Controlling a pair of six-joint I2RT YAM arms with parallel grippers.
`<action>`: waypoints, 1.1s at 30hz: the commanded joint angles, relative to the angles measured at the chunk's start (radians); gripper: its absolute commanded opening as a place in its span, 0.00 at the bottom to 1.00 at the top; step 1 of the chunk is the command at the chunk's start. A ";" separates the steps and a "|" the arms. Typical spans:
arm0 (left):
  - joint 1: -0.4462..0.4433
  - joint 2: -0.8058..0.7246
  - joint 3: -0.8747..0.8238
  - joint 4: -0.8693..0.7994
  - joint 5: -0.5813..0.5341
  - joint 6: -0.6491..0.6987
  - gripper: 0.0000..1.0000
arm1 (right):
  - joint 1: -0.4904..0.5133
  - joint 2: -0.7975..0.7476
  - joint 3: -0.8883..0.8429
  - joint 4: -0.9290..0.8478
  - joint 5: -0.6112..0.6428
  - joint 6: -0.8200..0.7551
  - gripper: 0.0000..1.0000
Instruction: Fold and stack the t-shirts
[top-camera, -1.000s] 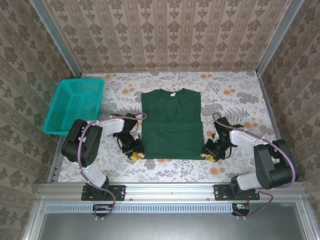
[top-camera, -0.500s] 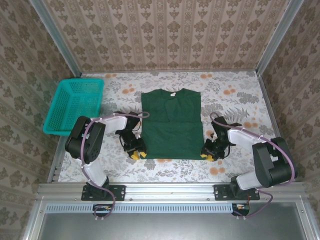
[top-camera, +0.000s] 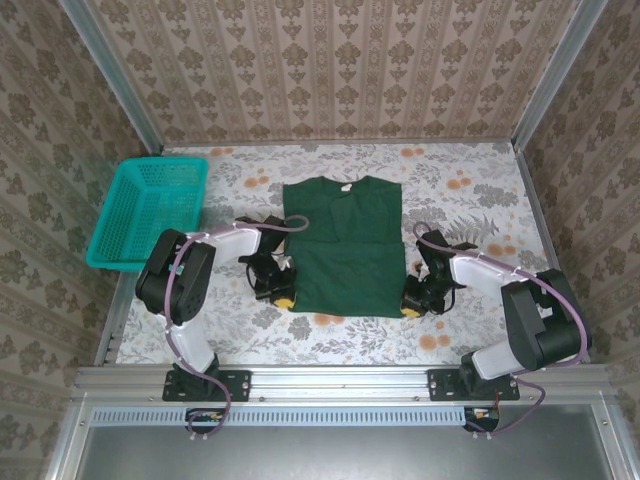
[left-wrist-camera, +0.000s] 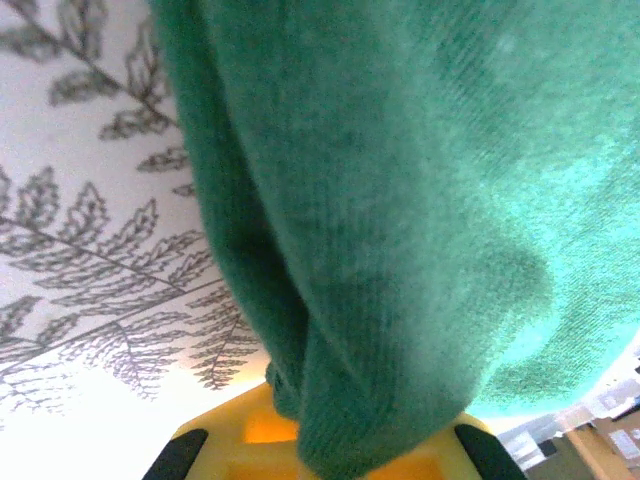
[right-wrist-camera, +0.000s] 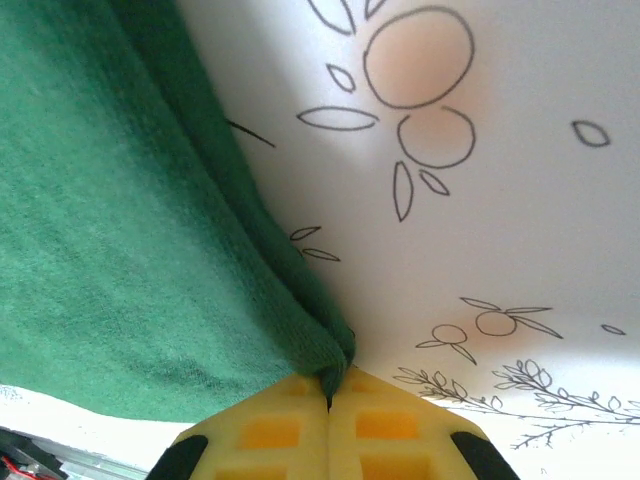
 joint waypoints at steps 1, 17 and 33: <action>-0.004 -0.006 0.021 -0.027 -0.087 0.049 0.02 | 0.006 -0.007 0.021 -0.015 0.031 -0.010 0.00; -0.041 -0.310 -0.125 -0.216 -0.004 0.050 0.00 | 0.192 -0.315 -0.101 -0.188 -0.078 0.121 0.00; -0.057 -0.618 -0.215 -0.317 0.035 -0.035 0.00 | 0.302 -0.699 -0.055 -0.379 -0.062 0.274 0.00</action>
